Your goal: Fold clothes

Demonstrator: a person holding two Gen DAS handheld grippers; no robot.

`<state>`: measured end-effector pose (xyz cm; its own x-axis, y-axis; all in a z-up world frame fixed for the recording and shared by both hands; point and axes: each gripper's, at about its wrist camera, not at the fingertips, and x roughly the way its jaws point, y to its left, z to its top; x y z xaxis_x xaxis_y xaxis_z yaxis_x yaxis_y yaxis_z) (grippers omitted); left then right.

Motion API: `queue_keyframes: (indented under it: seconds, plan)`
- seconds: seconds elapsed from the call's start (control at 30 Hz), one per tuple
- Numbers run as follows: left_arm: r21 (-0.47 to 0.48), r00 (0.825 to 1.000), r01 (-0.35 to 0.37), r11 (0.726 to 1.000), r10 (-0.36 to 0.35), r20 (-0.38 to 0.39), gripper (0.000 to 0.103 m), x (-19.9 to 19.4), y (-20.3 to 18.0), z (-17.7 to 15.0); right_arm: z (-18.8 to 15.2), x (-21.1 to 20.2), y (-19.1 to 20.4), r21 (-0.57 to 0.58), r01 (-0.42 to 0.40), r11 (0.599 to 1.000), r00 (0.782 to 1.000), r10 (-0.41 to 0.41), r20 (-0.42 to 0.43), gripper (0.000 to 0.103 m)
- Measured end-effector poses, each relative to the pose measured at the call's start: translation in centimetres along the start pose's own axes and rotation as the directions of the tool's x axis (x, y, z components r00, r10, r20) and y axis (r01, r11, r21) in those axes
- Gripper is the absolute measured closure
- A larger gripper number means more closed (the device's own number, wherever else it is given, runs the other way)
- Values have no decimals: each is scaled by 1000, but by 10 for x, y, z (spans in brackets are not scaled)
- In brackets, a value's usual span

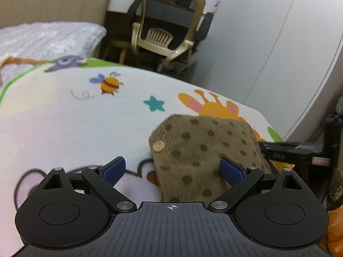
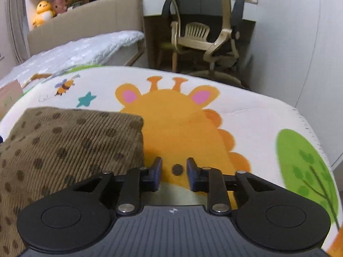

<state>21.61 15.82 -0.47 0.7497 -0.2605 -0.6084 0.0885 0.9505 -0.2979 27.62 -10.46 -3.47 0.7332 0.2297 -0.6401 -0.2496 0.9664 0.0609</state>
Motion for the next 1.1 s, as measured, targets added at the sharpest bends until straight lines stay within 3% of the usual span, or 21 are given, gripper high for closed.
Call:
queue_keyframes:
  seconds: [0.03, 0.1, 0.13, 0.2, 0.3, 0.37, 0.4, 0.57, 0.7, 0.73, 0.77, 0.8, 0.87, 1.1]
  plan:
    - [-4, 1000, 1, 1000, -1, -4, 5, 2, 0, -1, 0, -10, 0, -3, -20, 1000, 999, 20, 33, 43]
    - [-10, 1000, -9, 1000, 9, -2, 5, 6, 0, -1, -1, -32, 5, -26, -77, 997, 993, 79, 86, 33]
    - [-12, 1000, -9, 1000, 9, -3, 4, 10, 0, 0, -3, -44, 9, -42, -116, 992, 987, 120, 104, 22]
    - [-23, 1000, -7, 1000, 7, -10, 4, 14, 1, 0, -10, -59, 19, -77, -217, 973, 968, 225, 113, 11]
    - [-48, 1000, 0, 999, -1, -26, 2, 18, 4, -1, -29, -63, 53, -197, -299, 933, 948, 314, 47, 2]
    - [-64, 999, 4, 998, -6, -37, 2, 21, 6, -1, -47, -46, 81, -305, -255, 918, 966, 256, -38, 2]
    - [-72, 999, 6, 997, -9, -42, 2, 23, 7, -2, -52, -42, 85, -317, -240, 918, 970, 240, -40, 0]
    - [-77, 997, 46, 996, -51, -58, 3, 15, 6, -11, -39, -52, 62, -231, -242, 942, 970, 244, -22, 0]
    - [-80, 991, 98, 992, -104, -84, 3, 9, 2, -23, -16, -56, 23, -34, -227, 973, 974, 227, 24, 2]
    - [-80, 989, 111, 991, -118, -90, 7, 7, 1, -26, -15, -50, 14, 18, -217, 976, 976, 217, 13, 10]
    - [-83, 987, 124, 989, -131, -96, 23, 6, 0, -30, -15, -44, 8, 55, -215, 975, 976, 215, -11, 14]
    - [-94, 984, 136, 986, -145, -100, 28, 6, -2, -33, -18, -37, 5, 67, -225, 972, 973, 228, -40, 21]
    - [-109, 984, 140, 984, -150, -93, 33, 3, -6, -38, -19, -26, 6, 57, -245, 968, 966, 249, -77, 29]
    - [-113, 996, 83, 990, -87, -29, 40, -1, 8, -27, -4, -1, 50, -100, -264, 959, 963, 257, -77, 39]
